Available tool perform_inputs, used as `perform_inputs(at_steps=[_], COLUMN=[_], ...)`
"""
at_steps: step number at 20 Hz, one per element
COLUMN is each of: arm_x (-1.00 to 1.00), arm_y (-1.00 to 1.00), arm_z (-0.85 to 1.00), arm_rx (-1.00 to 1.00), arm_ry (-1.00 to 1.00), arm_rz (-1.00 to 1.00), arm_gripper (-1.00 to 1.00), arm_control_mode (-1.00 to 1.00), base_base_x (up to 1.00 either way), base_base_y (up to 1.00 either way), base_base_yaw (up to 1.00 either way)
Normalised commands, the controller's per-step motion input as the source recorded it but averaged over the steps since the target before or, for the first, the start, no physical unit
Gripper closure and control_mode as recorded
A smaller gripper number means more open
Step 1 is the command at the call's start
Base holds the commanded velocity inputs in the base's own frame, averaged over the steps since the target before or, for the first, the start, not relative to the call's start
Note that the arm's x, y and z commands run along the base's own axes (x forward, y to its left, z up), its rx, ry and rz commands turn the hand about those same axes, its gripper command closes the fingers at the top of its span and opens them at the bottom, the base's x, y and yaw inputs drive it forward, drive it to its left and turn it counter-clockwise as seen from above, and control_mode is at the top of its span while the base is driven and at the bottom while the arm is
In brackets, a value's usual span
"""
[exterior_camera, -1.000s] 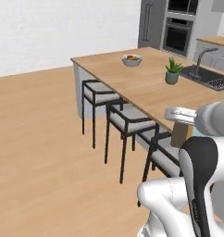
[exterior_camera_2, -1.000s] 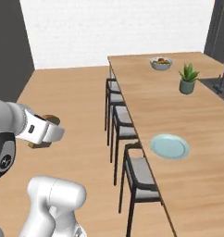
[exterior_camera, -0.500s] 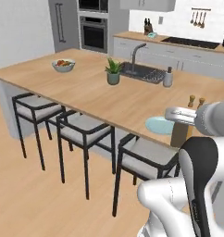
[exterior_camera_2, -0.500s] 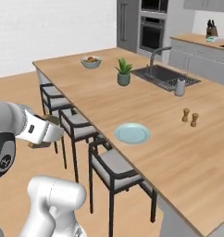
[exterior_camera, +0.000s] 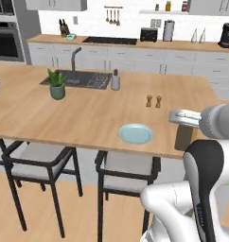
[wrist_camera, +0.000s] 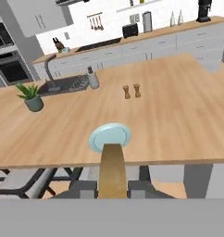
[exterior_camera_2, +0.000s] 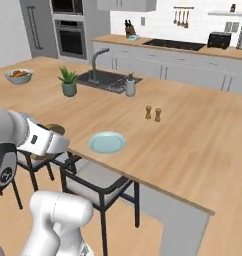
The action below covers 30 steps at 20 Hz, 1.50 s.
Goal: Start the toaster. Once the lever pops up, take the bread to the plate on the dining counter.
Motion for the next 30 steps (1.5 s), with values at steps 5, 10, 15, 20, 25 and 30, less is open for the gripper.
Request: perform_inputs(at_steps=[5,10,15,20,25,30], arm_x=[0.00,0.00,0.28,0.74,0.77,0.91], arm_y=[0.00,0.00,0.00,-0.10,-0.08,-0.01], arm_z=[0.00,0.00,-0.05,-0.26,-0.61,-0.87], arm_rx=[0.00,0.00,0.08,0.26,0.23,0.13], arm_ry=[0.00,0.00,0.00,0.00,0.00,0.00], arm_rz=[0.00,0.00,0.00,0.16,0.38,0.36], arm_gripper=[1.00,1.00,1.00,1.00,1.00,1.00], arm_control_mode=[1.00,1.00,-1.00,-1.00,-1.00,-1.00], base_base_x=[0.24,0.33,0.39,0.00,0.00,0.00], base_base_y=[0.62,0.67,0.21,0.00,0.00,0.00], base_base_yaw=[-0.69,-0.56,-0.14,0.00,0.00,0.00])
